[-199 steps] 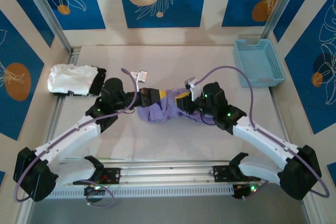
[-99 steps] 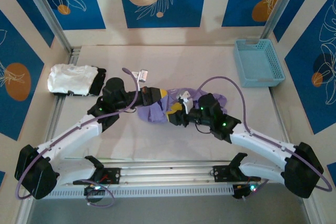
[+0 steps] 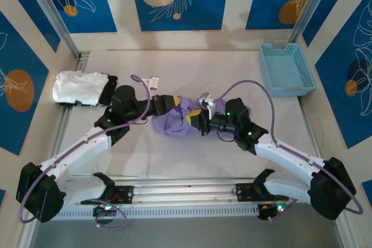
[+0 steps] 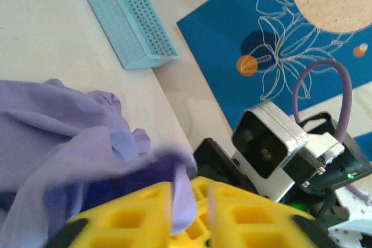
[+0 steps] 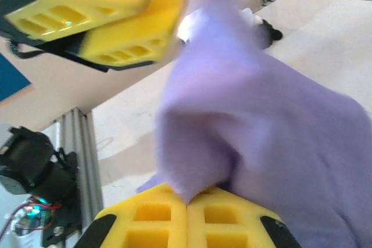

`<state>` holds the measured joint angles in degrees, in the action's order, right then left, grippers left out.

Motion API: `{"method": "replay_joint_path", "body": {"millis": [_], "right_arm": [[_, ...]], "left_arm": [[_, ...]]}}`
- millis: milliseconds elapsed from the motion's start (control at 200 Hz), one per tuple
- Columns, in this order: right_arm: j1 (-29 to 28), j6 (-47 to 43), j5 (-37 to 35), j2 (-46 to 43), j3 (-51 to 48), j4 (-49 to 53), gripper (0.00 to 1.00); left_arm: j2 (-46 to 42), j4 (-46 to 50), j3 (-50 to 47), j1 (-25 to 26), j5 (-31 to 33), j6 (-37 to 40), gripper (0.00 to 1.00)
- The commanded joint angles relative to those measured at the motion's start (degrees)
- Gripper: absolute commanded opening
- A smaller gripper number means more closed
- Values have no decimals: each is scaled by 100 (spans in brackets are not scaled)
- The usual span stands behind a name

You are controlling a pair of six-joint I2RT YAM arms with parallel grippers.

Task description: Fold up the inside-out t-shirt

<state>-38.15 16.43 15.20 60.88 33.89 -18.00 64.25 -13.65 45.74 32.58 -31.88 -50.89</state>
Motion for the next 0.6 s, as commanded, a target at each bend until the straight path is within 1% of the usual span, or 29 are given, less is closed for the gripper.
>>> {"method": "replay_joint_path", "body": {"millis": [0, 65, 175, 410, 595], "right_arm": [[231, 329, 916, -172, -186, -467, 0], [366, 430, 1137, -182, -223, -530, 0], [546, 476, 1344, -192, -238, -547, 0], [872, 571, 1540, -327, -348, -608, 0], [958, 581, 1469, -402, -358, -508, 0]], "left_arm": [[76, 18, -76, -106, -122, 274, 33], [169, 29, -40, -103, -307, 389, 38], [190, 108, -43, -95, -460, 609, 42], [95, 1326, 49, 120, 55, 1582, 49], [130, 1716, 24, 343, 46, 1897, 52]]}}
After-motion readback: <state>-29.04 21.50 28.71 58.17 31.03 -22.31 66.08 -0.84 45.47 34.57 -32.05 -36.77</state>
